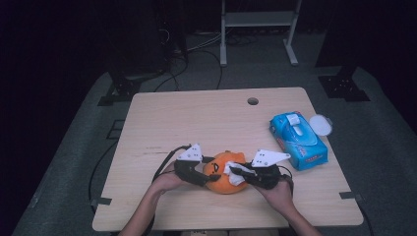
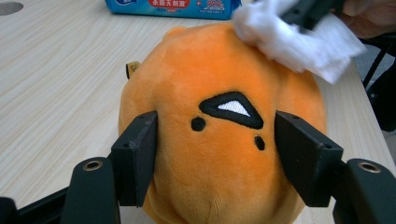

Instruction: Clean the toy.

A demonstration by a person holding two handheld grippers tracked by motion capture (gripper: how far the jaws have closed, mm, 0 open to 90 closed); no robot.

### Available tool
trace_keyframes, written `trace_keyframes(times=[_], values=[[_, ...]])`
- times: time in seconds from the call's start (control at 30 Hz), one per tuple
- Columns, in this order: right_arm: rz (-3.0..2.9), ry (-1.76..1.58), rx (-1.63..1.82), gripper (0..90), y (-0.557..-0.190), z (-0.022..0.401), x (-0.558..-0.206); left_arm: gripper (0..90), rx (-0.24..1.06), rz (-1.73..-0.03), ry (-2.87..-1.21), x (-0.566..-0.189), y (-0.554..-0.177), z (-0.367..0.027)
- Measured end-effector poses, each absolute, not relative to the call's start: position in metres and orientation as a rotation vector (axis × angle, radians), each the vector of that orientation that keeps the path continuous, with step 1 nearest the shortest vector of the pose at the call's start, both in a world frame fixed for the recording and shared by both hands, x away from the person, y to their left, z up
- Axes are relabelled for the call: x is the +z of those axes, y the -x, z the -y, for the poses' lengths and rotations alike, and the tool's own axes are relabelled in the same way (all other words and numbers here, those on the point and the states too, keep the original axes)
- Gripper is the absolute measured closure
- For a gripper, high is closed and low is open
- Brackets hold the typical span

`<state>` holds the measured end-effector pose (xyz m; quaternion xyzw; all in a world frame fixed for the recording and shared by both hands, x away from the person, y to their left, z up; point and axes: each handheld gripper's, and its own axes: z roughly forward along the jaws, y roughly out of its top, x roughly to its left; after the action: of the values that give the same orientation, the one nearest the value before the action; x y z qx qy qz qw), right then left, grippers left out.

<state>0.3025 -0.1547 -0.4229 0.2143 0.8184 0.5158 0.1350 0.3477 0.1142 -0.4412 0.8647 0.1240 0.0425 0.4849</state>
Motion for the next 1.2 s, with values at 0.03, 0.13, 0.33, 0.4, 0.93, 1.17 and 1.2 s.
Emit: trace_keyframes(times=[0.03,0.13,0.33,0.4,0.93,1.17,1.2], values=[[-2.365,-0.642,1.501,80.4,-0.306,0.157,-0.423,33.7,0.099,-0.303,-2.101,-0.442,-0.348,-0.115],[-2.333,-0.718,1.5,80.3,-0.314,0.166,-0.425,33.8,0.087,-0.309,-2.098,-0.442,-0.35,-0.117],[-2.327,-0.823,1.486,80.3,-0.321,0.186,-0.433,32.8,0.088,-0.304,-2.097,-0.442,-0.349,-0.116],[-2.332,-0.797,1.485,80.3,-0.317,0.184,-0.432,32.2,0.105,-0.286,-2.101,-0.441,-0.348,-0.115],[-2.332,-0.713,1.479,80.4,-0.312,0.168,-0.422,33.4,0.166,-0.194,-2.115,-0.436,-0.336,-0.099],[-2.344,-0.758,1.474,80.4,-0.309,0.176,-0.428,13.6,0.088,-0.322,-2.067,-0.428,-0.342,-0.099],[-2.346,-0.755,1.476,80.4,-0.309,0.176,-0.428,12.9,0.082,-0.34,-2.076,-0.429,-0.344,-0.099]])
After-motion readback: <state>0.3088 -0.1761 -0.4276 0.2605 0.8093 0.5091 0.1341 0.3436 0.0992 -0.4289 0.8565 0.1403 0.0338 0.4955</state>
